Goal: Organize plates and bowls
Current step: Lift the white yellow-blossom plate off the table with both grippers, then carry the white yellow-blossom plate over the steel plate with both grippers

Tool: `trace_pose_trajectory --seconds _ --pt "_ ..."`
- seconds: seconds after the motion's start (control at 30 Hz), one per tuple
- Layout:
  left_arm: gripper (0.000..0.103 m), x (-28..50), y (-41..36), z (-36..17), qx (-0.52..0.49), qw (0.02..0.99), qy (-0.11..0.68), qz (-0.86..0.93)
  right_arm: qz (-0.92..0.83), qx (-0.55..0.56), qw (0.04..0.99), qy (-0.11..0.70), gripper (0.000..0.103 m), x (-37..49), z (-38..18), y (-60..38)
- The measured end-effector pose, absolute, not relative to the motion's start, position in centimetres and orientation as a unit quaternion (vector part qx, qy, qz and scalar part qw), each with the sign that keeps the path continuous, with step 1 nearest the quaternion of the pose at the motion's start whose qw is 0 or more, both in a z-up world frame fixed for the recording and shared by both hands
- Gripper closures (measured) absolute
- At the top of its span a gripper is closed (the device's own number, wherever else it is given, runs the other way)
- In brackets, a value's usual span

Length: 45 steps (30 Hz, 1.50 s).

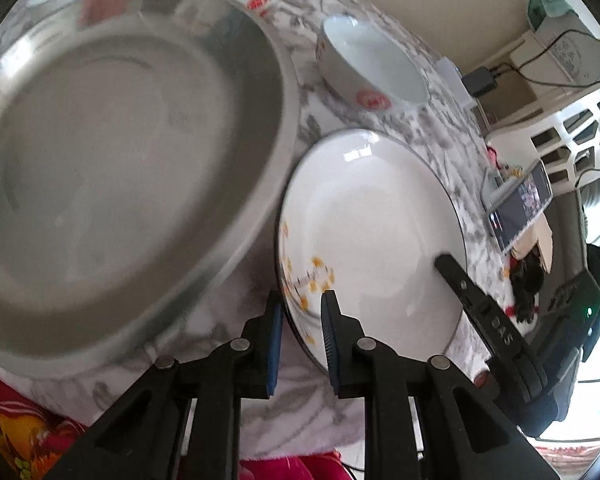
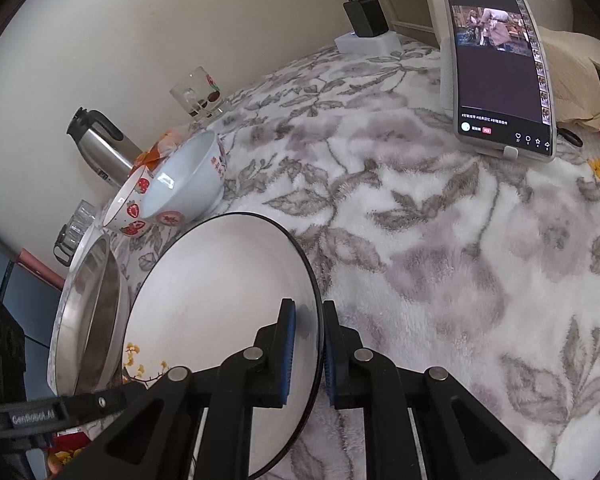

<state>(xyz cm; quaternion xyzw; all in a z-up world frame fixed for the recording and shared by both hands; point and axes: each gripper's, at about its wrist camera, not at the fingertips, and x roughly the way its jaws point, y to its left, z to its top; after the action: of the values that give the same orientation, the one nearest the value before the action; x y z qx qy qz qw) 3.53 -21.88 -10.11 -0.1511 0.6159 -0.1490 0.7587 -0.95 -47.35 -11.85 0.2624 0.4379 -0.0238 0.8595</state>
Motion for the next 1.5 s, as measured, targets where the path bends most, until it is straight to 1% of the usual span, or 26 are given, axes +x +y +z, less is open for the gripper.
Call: trace_pose_trajectory --seconds 0.17,0.43,0.93,1.23,1.5 --pt "0.088 3.9 -21.6 -10.1 -0.14 0.768 0.608 -0.143 -0.027 0.262 0.858 0.44 0.089 -0.9 -11.8 -47.3" --pt "0.088 3.8 -22.0 -9.6 -0.136 0.77 0.604 -0.154 -0.03 0.25 0.863 0.438 0.089 -1.4 -11.1 -47.3" --pt "0.088 3.1 -22.9 -7.2 -0.136 0.776 0.578 -0.212 -0.062 0.232 0.87 0.43 0.089 -3.5 -8.2 -47.9" --pt "0.088 3.3 -21.9 -4.3 -0.157 0.797 0.531 -0.242 -0.084 0.222 0.881 0.409 0.089 -3.9 -4.8 -47.0" --pt "0.088 4.4 -18.7 -1.8 -0.197 0.813 0.489 -0.249 -0.08 0.206 0.894 0.39 0.088 -2.7 -1.6 -44.0"
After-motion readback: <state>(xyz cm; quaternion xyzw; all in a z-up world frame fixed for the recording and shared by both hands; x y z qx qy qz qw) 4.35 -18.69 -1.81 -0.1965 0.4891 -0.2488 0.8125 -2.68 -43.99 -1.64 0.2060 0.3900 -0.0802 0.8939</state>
